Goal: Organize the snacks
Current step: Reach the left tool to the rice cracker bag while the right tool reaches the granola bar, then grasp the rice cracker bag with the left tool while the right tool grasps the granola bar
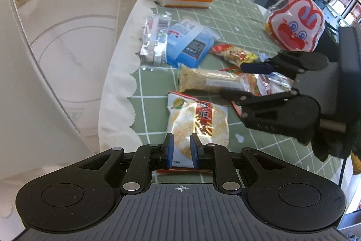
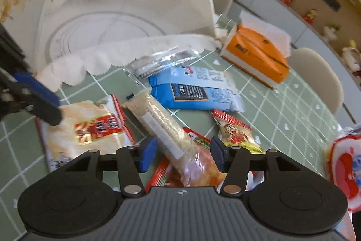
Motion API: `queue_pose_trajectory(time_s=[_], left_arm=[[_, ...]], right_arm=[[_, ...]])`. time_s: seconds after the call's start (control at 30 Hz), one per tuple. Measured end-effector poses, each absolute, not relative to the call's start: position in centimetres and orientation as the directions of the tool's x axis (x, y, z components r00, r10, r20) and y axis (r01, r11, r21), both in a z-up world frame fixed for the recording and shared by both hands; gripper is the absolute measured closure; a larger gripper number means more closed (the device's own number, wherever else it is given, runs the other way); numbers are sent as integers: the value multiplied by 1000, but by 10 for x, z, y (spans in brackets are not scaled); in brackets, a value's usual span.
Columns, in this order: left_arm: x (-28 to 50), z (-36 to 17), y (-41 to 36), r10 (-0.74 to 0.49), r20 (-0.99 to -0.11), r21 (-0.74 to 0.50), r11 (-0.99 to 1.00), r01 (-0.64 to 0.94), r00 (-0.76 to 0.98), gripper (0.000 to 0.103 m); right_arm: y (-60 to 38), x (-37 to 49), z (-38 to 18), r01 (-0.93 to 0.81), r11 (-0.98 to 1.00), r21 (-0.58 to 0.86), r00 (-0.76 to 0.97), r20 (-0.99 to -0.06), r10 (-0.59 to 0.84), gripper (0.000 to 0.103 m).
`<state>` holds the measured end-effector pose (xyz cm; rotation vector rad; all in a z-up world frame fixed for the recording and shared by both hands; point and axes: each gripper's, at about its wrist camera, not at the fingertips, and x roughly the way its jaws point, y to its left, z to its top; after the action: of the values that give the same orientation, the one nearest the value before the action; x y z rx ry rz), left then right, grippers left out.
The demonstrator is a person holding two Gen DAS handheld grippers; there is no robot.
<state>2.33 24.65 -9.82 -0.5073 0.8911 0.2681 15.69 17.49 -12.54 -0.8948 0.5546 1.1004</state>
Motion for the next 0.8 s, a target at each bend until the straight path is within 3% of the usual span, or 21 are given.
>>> queue_pose_trajectory(time_s=[0.07,0.2,0.47,0.8], left_arm=[[24,-99,248,22,-796,-310,844,-438,604,84],[28,-103,255,41,-797,-309,830,-465,603,84],[33,-97,253,53,-765,-301,852,-428,642,84],[53,-95,173,118,-819,79,992,-94,562,82]], right_arm=[[177,165,-126,-939,204,-275,342,-787,513,48],[167,164,-120,-950,267,-165,282,-823,493,61],[93,141,-103,-875,483,29,247,-832,496,66],[10,114,-114,-710,704,7,414,-805,425,64]])
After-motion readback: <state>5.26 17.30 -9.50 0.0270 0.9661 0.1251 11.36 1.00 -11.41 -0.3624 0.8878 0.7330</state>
